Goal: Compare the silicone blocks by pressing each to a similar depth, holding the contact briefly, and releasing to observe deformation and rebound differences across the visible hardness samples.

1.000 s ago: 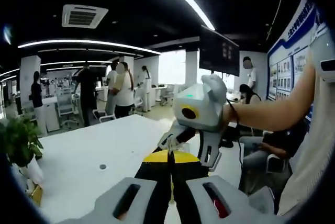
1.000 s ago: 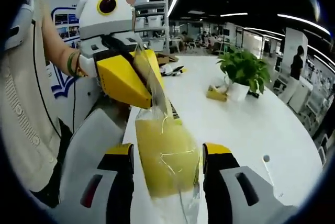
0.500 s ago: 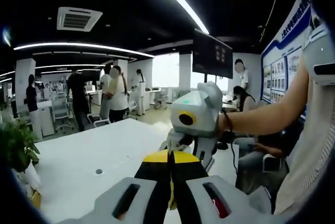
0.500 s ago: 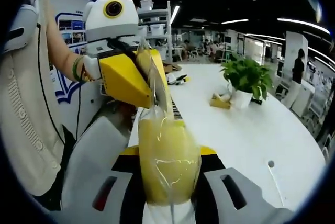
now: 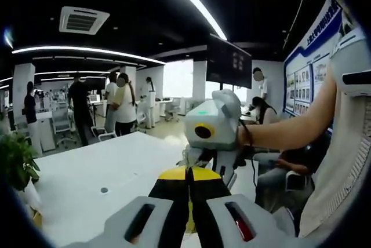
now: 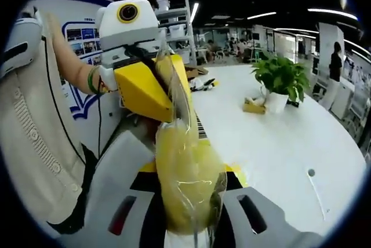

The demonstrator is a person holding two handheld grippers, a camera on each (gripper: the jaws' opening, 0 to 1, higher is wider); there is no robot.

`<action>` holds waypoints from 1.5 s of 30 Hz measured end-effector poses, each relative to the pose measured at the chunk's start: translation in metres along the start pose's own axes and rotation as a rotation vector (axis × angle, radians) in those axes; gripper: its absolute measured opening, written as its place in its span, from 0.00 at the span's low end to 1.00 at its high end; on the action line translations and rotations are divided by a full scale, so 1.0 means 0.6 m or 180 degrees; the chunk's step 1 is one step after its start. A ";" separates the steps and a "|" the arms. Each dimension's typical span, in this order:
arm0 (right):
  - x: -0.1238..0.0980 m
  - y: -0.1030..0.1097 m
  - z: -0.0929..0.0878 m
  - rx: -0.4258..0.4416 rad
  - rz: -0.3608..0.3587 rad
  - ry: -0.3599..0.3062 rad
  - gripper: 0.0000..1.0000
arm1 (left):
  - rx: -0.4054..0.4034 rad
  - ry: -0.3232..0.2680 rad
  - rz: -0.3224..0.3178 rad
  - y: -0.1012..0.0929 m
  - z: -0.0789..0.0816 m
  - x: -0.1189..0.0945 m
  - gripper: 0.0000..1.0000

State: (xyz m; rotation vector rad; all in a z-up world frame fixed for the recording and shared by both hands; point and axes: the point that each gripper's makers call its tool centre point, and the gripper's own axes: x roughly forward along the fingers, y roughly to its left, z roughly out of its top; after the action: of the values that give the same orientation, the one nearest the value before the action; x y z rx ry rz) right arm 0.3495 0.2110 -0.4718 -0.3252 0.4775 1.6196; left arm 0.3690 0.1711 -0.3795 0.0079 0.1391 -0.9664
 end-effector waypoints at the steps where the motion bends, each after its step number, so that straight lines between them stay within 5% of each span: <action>1: 0.000 0.001 0.000 0.0013 0.0011 -0.0002 0.16 | 0.0001 0.0000 0.0001 0.000 0.000 0.000 0.00; 6: -0.002 0.003 0.010 -0.0167 -0.0062 -0.0139 0.13 | 0.0051 -0.0010 -0.0001 -0.009 0.005 -0.001 0.00; 45: -0.024 0.033 0.006 -0.0078 -0.0090 -0.0062 0.12 | 0.0296 -0.0001 -0.0059 -0.044 0.016 -0.003 0.00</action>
State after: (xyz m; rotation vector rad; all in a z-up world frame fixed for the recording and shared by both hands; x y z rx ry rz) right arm 0.3319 0.1994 -0.4594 -0.3329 0.4370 1.6009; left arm 0.3474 0.1565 -0.3683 0.0920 0.0941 -0.9907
